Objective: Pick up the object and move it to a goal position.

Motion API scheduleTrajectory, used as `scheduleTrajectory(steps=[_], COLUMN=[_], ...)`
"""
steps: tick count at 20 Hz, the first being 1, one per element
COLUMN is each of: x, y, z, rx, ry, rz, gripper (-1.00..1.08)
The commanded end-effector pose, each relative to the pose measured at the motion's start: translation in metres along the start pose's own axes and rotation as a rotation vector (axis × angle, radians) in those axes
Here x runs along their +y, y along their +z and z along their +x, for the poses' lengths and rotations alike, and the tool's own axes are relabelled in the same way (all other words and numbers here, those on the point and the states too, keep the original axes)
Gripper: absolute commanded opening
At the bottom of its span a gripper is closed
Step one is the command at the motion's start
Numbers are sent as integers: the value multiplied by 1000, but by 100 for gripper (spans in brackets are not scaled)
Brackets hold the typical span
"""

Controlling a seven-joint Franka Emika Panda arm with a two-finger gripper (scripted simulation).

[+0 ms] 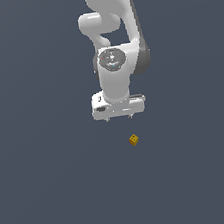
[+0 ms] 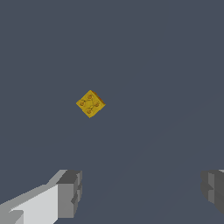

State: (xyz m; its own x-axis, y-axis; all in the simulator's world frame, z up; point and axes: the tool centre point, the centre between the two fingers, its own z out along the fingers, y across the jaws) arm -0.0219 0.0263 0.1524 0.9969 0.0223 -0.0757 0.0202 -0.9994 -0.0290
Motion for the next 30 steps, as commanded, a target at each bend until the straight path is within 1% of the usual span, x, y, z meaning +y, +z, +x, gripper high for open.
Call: scheduleTrajectory(steps=[1,4,9,14,18,24,30], x=[0,-6,-28,-29,-30,-32,-37], y=[0,1,6,7,10,19,35], z=[0,0,-3,-3,1,10,25], rx=[0,-4,-23,-23,-19,-6,13], ry=[0,-5,-20,-23,-55,-152,-310], rz=[0,6,29,29,25,12,-8], gripper=[100,100,100,100,100,100,100])
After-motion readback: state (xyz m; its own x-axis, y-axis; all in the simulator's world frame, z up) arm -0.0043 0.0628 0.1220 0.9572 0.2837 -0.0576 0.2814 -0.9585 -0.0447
